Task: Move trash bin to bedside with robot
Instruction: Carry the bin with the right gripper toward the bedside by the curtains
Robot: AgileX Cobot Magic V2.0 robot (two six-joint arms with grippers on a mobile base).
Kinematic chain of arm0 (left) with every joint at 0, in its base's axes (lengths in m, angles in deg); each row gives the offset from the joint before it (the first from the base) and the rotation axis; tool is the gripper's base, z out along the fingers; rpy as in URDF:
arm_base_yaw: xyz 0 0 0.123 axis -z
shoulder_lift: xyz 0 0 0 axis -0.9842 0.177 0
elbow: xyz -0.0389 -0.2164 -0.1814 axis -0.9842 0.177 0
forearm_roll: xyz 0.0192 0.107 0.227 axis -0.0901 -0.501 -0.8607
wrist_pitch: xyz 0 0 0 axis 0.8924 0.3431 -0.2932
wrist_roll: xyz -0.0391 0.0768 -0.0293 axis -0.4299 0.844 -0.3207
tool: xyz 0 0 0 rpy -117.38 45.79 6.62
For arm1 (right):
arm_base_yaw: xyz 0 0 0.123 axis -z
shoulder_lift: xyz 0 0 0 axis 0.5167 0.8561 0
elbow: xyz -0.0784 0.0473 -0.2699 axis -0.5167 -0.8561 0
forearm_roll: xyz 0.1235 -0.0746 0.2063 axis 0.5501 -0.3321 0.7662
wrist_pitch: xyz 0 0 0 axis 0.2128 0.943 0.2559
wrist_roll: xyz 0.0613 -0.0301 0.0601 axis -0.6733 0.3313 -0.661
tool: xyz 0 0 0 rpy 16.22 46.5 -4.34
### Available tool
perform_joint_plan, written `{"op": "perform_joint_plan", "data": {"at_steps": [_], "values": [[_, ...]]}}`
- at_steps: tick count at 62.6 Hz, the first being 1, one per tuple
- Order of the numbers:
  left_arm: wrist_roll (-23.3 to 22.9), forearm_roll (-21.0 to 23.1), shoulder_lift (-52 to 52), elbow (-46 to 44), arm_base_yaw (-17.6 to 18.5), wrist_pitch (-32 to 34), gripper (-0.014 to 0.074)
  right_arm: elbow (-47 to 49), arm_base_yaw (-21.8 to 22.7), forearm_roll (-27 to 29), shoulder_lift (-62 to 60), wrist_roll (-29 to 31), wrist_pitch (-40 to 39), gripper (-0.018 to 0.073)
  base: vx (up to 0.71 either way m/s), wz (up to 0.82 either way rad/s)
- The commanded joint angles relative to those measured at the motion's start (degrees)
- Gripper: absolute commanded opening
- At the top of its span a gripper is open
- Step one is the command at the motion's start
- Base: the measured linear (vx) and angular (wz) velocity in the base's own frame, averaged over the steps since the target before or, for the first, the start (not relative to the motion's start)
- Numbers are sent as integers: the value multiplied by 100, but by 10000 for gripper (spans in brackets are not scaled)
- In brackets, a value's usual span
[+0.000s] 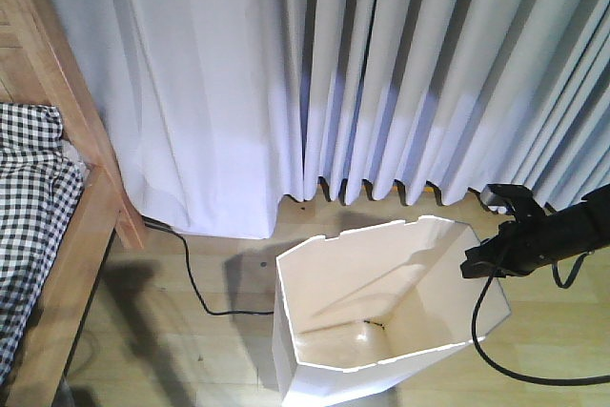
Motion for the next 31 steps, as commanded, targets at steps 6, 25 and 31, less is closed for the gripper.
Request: {"op": "perform_joint_plan", "data": {"at_steps": [6, 25, 31], "values": [[-25, 12, -31, -138, 3, 418, -6, 58, 27, 375, -413, -62, 1117, -2, 7, 2], [-25, 12, -31, -138, 3, 418, -6, 58, 27, 375, -413, -62, 1117, -2, 3, 0], [-25, 12, -31, -138, 3, 418, -6, 58, 27, 375, -413, -62, 1117, -2, 0, 0]]}}
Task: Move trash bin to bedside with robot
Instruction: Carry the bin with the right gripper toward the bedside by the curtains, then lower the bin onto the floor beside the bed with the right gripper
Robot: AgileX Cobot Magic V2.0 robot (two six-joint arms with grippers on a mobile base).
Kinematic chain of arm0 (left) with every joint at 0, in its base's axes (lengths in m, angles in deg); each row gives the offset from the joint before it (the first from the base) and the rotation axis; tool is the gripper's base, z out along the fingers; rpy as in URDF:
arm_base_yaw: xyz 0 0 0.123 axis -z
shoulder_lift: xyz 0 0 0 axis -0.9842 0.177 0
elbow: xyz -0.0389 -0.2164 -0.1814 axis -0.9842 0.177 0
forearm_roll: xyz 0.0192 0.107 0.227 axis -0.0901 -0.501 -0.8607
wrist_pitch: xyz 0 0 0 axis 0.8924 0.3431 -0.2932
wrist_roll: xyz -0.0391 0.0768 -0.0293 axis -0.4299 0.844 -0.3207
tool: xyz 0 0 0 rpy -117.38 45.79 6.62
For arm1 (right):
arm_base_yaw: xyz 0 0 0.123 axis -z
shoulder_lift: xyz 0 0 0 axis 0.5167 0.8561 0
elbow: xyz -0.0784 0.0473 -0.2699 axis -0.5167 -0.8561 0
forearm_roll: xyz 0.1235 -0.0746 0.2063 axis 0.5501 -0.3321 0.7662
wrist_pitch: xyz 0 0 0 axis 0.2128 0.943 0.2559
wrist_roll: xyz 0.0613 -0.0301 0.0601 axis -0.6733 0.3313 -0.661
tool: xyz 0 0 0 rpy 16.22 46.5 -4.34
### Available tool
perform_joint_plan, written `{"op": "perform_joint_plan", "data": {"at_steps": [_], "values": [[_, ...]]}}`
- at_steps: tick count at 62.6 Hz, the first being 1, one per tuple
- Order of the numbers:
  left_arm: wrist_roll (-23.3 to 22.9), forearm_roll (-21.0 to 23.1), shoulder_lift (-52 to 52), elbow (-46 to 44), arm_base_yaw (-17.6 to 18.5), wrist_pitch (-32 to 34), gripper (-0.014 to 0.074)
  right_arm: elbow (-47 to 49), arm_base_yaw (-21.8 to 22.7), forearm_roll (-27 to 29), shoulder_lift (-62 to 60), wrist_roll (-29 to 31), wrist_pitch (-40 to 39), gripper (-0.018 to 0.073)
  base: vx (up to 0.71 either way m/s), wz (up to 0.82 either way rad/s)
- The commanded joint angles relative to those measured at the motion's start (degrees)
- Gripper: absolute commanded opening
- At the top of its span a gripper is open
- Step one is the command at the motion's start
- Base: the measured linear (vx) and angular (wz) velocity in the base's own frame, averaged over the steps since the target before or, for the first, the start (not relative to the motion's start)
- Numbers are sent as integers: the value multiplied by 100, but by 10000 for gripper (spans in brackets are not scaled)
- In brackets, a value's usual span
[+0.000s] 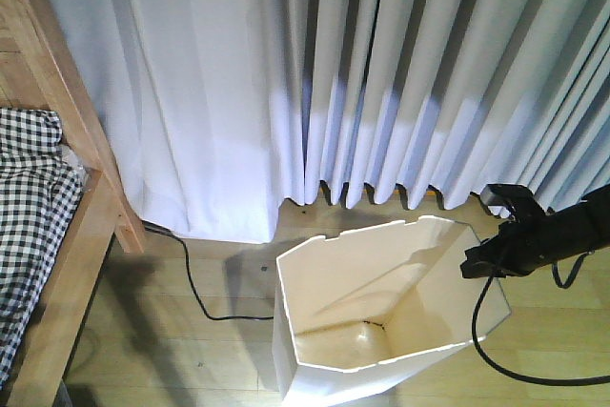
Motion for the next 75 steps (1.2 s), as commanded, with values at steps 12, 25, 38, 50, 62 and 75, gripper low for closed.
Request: {"op": "perform_joint_plan", "data": {"at_steps": [12, 25, 38, 50, 62, 75], "values": [[-25, 12, -31, -138, 3, 418, -6, 58, 27, 372, -413, -62, 1107, -2, 0, -1], [-25, 12, -31, -138, 3, 418, -6, 64, 12, 357, -362, -70, 688, -2, 0, -1], [-25, 12, -31, -138, 3, 418, -6, 477, 7, 352, 73, -163, 362, -2, 0, 0], [-25, 12, -31, -138, 3, 418, -6, 1125, 7, 331, 769, -528, 217, -2, 0, 0], [-25, 12, -31, -138, 3, 418, -6, 1859, 7, 331, 1553, -594, 217, -2, 0, 0], [-25, 12, -31, -138, 3, 418, -6, 2772, 7, 42, 2540, -918, 275, -2, 0, 0]]}}
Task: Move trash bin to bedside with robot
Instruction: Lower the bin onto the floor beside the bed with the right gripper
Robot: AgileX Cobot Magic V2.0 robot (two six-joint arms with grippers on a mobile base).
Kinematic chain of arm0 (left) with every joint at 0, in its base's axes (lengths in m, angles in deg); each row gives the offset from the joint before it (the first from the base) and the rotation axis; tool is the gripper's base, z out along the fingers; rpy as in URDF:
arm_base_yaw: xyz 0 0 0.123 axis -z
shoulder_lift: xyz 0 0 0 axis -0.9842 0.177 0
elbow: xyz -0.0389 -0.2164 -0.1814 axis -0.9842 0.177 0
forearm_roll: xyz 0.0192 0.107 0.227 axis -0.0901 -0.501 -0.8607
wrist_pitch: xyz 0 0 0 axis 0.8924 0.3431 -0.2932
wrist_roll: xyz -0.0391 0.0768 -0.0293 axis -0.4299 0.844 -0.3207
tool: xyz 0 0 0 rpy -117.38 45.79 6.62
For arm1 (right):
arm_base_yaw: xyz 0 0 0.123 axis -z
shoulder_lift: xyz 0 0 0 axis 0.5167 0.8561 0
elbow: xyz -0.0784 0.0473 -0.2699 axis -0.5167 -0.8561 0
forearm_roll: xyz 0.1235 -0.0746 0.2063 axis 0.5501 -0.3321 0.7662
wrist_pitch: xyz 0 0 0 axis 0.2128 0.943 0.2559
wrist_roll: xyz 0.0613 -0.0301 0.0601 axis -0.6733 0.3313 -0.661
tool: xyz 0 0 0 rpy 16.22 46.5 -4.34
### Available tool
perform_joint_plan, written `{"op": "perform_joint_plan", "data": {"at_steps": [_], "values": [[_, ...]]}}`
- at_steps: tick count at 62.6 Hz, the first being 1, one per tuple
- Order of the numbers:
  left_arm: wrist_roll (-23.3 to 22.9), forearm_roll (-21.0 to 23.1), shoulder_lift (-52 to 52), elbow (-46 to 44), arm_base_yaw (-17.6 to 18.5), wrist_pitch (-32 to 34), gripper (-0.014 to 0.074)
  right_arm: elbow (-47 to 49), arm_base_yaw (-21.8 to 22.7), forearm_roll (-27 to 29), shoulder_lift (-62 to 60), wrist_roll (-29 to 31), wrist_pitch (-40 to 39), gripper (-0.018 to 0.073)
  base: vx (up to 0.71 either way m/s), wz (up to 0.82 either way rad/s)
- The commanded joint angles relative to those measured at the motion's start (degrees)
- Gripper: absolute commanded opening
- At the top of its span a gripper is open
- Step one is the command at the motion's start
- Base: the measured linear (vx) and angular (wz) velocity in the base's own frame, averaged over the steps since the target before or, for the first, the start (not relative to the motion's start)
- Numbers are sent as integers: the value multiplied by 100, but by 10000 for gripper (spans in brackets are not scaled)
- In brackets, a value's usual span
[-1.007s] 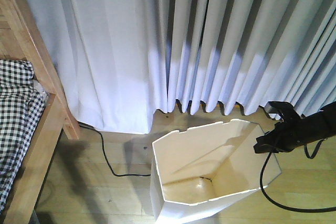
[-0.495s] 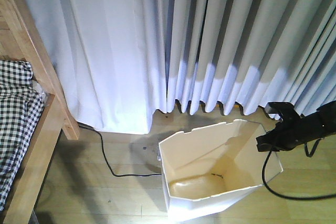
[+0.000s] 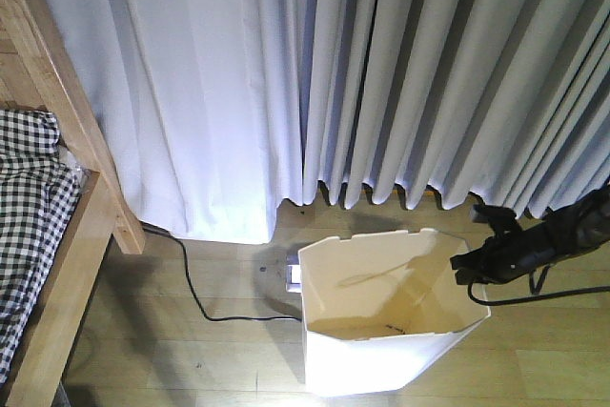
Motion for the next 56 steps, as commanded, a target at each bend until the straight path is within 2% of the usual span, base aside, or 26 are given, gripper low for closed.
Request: {"op": "perform_joint_plan", "data": {"at_steps": [1, 15, 26, 39, 56], "values": [[-25, 12, -31, -138, 3, 418, -6, 464, 7, 56, -24, -320, 1019, -2, 0, 0], [-25, 12, -31, -138, 3, 418, -6, 1514, 7, -76, 882, -602, 1424, 0, 0, 0], [-25, 12, -31, -138, 3, 418, -6, 2128, -25, -77, 1478, -1075, 1525, 5, 0, 0], [-25, 12, -31, -138, 3, 418, -6, 2518, -290, -376, 1803, -1219, 1499, 17, 0, 0], [-25, 12, -31, -138, 3, 418, -6, 2647, -509, -630, 1912, -1593, 1059, 35, 0, 0]]}}
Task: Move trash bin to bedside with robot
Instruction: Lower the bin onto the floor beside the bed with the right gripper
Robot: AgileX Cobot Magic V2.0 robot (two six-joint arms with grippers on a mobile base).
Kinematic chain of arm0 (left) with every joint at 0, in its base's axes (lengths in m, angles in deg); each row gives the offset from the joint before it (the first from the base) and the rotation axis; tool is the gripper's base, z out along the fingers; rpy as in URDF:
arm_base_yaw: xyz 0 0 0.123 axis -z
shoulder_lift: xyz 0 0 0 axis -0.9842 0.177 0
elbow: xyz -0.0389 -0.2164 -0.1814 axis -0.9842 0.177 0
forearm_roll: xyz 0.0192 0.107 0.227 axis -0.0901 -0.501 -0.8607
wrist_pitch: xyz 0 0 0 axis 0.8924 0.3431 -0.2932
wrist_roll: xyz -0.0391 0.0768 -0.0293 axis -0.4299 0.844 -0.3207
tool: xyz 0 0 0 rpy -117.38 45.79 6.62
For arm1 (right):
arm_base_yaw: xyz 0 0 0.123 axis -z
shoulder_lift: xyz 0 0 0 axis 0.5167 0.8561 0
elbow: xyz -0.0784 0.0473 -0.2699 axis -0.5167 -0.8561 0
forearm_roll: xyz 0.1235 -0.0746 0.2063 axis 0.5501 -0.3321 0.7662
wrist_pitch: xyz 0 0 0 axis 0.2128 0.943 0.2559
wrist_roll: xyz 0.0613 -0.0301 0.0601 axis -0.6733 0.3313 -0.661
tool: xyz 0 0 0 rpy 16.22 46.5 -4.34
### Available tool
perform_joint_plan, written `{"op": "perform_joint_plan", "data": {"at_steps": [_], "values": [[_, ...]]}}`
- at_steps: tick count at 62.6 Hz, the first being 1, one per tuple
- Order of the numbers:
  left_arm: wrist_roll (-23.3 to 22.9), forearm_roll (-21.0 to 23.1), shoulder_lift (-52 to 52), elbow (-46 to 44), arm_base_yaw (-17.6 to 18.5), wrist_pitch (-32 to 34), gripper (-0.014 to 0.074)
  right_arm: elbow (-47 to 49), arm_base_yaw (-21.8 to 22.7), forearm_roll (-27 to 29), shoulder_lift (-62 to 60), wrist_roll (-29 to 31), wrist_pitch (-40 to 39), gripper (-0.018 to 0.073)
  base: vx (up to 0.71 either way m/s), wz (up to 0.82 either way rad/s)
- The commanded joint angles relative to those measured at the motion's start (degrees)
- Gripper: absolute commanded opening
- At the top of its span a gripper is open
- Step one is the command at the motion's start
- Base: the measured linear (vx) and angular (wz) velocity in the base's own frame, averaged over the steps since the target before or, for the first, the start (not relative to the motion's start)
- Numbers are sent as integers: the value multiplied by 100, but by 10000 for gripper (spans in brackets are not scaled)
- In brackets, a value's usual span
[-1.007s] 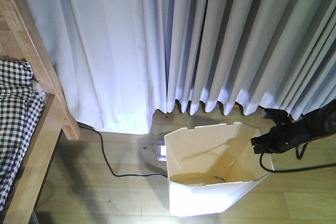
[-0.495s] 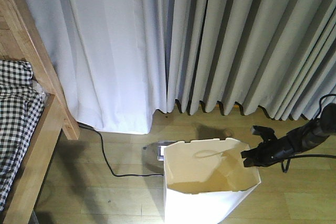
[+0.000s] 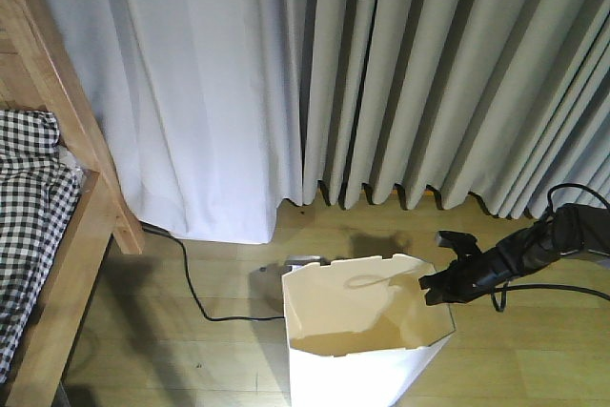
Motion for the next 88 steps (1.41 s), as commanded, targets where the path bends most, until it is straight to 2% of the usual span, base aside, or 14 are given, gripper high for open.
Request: {"op": "perform_joint_plan", "data": {"at_steps": [1, 10, 18, 27, 40, 45, 69, 76, 88], "values": [[-25, 12, -31, -138, 3, 418, -6, 71, -33, 266, -296, -204, 578, 38, 0, 0], [-25, 12, -31, -138, 3, 418, -6, 77, -33, 252, -296, -318, 580, 75, 0, 0], [-25, 12, -31, -138, 3, 418, -6, 89, -33, 252, -296, -322, 548, 147, 0, 0], [-25, 12, -31, -138, 3, 418, -6, 89, -33, 247, -302, -322, 464, 266, 0, 0], [-25, 12, -31, -138, 3, 418, -6, 89, -33, 236, -302, -337, 444, 489, 0, 0], [-25, 12, -31, -138, 3, 418, -6, 89, -33, 243, -302, -312, 384, 532, 0, 0], [-25, 12, -31, -138, 3, 418, -6, 58, -33, 252, -492, -226, 475, 531, 0, 0], [-25, 12, -31, -138, 3, 418, -6, -267, -33, 345, -804, 202, 378, 531, 0, 0], [-25, 12, -31, -138, 3, 418, -6, -1629, -33, 1067, -1709, 1017, -610, 531, 0, 0]]}}
